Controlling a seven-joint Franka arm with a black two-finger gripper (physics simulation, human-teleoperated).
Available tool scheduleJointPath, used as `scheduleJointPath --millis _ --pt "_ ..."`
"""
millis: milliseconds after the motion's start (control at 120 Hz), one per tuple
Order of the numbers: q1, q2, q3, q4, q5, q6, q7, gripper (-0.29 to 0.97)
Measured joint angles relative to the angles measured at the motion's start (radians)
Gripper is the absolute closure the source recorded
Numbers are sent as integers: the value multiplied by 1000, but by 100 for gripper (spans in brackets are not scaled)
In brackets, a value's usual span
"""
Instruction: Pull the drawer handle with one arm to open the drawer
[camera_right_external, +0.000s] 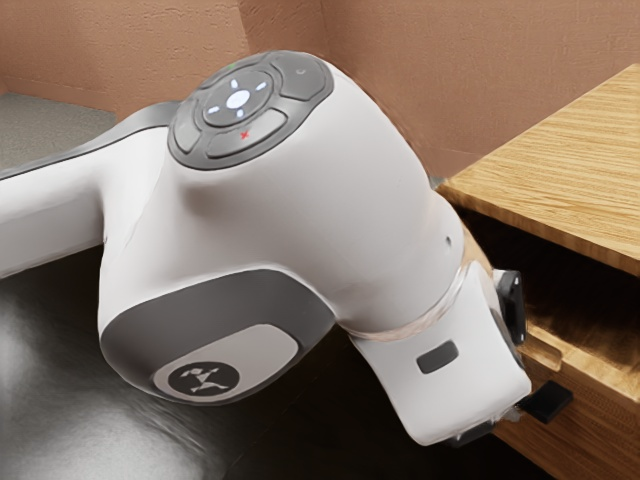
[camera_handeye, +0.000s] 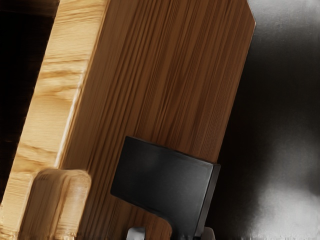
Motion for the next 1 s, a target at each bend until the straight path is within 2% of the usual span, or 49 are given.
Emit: scheduleJointPath --millis 183,375,633,775,1000 --pt "19 -45 -13 -42 3 0 -13 76" --pt "22 -90 -55 -69 48 -4 -32 75" --pt "22 -122 -61 -123 51 -4 -57 73" --pt "89 -182 -144 -177 41 -5 -66 73" --pt "136 -243 -209 -232 17 -11 -76 73"
